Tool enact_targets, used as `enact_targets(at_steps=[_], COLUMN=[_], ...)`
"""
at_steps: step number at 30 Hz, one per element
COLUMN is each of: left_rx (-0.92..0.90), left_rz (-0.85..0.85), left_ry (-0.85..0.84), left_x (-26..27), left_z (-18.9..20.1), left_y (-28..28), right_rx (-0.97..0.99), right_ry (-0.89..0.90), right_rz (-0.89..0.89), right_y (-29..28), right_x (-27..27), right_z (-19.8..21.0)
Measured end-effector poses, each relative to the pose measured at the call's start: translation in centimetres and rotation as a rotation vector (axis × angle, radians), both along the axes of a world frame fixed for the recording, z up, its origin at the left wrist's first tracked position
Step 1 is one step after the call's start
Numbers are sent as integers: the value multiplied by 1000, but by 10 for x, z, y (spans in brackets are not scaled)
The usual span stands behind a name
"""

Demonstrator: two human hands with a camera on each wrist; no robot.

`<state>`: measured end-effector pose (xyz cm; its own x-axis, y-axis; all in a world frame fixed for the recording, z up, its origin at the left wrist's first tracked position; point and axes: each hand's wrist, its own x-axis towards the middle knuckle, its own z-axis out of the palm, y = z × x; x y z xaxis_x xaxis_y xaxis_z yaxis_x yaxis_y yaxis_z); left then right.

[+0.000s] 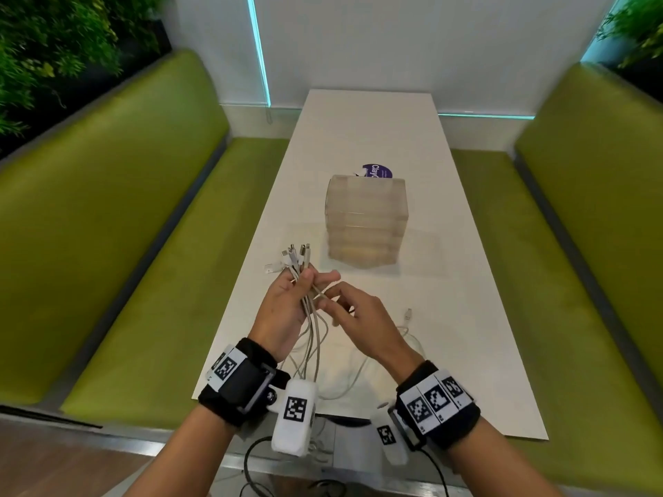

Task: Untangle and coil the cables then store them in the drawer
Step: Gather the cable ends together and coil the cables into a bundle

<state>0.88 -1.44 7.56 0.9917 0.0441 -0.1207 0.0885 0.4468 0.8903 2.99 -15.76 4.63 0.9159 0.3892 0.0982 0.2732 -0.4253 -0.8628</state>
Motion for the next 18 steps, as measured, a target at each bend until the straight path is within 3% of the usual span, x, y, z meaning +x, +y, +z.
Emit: enact_targets(at_steps=[3, 7, 11, 15, 18], left_rx=[15, -88, -84, 124, 288], left_rz=[27, 104, 152, 130, 21], left_ry=[-31, -88, -102, -24, 39], left_x=[-5, -5, -1, -2, -3], left_z=[1, 18, 32, 22, 12], left_y=[2, 14, 28, 23, 11], right_rx=[-194, -285, -202, 94, 290], right_ry=[-126, -91, -22, 49, 29], right_rz=[99, 106, 58, -56, -95], right_y=[-12, -34, -59, -54, -36], right_x=[16, 37, 52, 51, 39], right_z=[-11, -32, -30, 6, 34])
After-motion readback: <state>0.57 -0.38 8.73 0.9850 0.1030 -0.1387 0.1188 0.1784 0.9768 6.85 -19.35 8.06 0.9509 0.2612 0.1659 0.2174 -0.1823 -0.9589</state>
